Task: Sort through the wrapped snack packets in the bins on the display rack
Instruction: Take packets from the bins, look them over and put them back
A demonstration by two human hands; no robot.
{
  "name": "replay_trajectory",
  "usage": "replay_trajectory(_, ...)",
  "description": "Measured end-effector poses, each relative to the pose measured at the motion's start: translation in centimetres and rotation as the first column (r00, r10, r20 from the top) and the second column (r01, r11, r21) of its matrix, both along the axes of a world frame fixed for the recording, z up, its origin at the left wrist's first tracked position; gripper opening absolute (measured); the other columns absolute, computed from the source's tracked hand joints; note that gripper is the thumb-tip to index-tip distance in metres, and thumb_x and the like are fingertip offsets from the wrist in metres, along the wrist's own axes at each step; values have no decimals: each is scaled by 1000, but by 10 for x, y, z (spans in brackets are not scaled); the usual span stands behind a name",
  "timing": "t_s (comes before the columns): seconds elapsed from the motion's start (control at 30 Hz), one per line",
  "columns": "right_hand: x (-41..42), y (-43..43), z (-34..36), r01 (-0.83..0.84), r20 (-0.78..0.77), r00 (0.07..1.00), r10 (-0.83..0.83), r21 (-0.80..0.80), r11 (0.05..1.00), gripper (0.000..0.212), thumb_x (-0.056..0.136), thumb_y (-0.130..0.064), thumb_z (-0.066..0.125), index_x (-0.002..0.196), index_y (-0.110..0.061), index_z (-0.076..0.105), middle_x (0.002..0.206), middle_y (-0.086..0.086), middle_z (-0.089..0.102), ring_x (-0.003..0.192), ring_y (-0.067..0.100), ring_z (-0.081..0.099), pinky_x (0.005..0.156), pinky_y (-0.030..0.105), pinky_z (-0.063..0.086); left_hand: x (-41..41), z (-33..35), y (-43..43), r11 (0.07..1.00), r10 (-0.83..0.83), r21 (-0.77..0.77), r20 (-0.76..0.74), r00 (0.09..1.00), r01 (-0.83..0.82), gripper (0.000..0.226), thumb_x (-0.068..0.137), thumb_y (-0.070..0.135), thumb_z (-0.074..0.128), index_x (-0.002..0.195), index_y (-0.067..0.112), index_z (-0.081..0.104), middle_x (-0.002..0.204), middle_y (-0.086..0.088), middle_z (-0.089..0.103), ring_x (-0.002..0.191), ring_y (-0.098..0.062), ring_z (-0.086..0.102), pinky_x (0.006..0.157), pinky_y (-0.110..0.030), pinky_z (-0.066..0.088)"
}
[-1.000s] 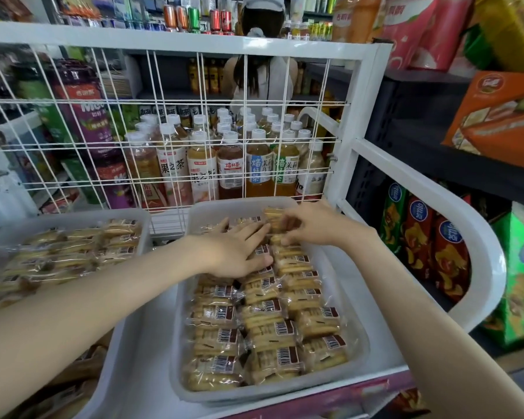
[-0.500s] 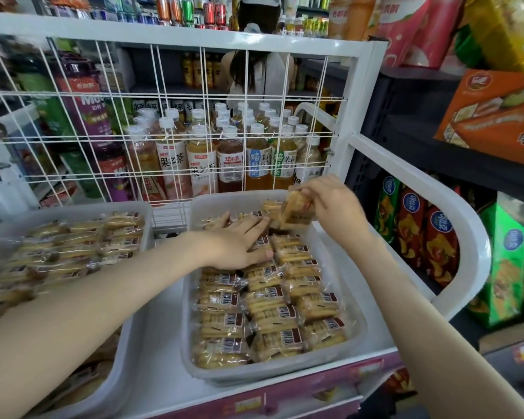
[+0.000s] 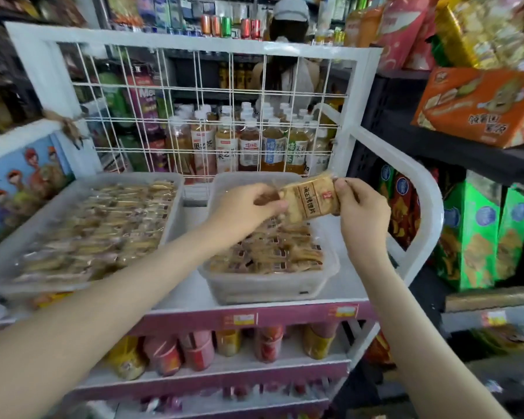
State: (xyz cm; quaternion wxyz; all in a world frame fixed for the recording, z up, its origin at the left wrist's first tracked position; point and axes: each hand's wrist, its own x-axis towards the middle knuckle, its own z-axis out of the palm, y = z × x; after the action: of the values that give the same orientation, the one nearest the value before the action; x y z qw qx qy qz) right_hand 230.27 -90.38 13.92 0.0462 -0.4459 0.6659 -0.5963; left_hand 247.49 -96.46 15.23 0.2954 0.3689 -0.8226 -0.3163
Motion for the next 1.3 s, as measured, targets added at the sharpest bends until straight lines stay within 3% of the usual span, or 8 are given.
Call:
replay_trajectory(0.17, 18, 78, -20, -181, 291, 940, 178, -15, 983, 6, 94, -21, 60, 91, -20, 65, 85, -3, 70, 75, 5, 67, 72, 24, 55, 17, -23, 87, 929, 237, 352, -335, 912, -113, 9, 85, 23, 70, 90, 26, 64, 89, 7, 71, 88, -14, 70, 80, -32, 58)
replay_trajectory(0.27, 27, 119, -40, -324, 454, 841, 294, -11, 946, 6, 93, -14, 61, 89, -12, 65, 80, 4, 72, 77, 14, 71, 77, 31, 58, 32, -41, 127, 876, 342, 457, -354, 871, -158, 10, 84, 15, 71, 87, 22, 65, 80, 8, 70, 79, -7, 69, 75, -23, 56)
replay_trajectory(0.4, 37, 147, -68, -344, 399, 877, 268, 130, 930, 7, 92, -15, 62, 91, -12, 68, 82, 3, 72, 81, 19, 69, 84, 44, 56, 52, -63, 161, 802, 407, 577, -338, 849, -155, 13, 87, 3, 66, 84, 15, 65, 84, -1, 68, 82, -16, 68, 79, -32, 56)
replay_trajectory(0.53, 43, 154, -84, -287, 324, 922, 212, 205, 936, 9, 91, -15, 62, 84, -19, 67, 77, -1, 70, 77, 17, 67, 80, 46, 56, 65, -76, 178, 791, 399, 585, -275, 875, -177, 15, 91, 0, 60, 82, 11, 62, 81, -4, 68, 69, -11, 70, 65, -23, 56)
replay_trajectory(0.67, 52, 157, -96, -363, 435, 863, 258, 178, 915, 18, 93, -9, 58, 79, -19, 64, 75, 2, 68, 74, 20, 64, 79, 43, 55, 81, -79, 183, 803, 363, 568, -224, 905, -182, 11, 92, -3, 58, 84, 6, 60, 77, -9, 66, 65, -13, 70, 64, -26, 59)
replay_trajectory(0.97, 79, 165, -117, -446, 488, 813, 318, 170, 879, 16, 96, -8, 53, 85, -14, 62, 69, -3, 62, 55, 1, 53, 48, 11, 38, 113, -89, 191, 803, 328, 556, -111, 938, -215, 9, 92, -3, 58, 86, 3, 56, 80, -14, 66, 65, -16, 71, 59, -25, 57)
replay_trajectory(1.17, 79, 165, -122, -409, 507, 817, 274, 175, 895, 17, 96, -10, 54, 84, -19, 62, 70, -5, 62, 59, 7, 53, 53, 19, 39, 111, -93, 189, 815, 315, 531, -72, 946, -231, 9, 92, 3, 61, 86, 9, 59, 88, -13, 68, 71, -15, 72, 65, -27, 59)
replay_trajectory(1.3, 87, 166, -108, -308, 290, 923, 253, 164, 937, 22, 95, -9, 53, 78, -22, 58, 69, -6, 58, 62, 8, 51, 58, 24, 41, 103, -97, 195, 876, 379, 327, -10, 925, -355, 13, 93, 21, 62, 104, 19, 55, 100, 8, 63, 91, -10, 64, 77, -26, 58)
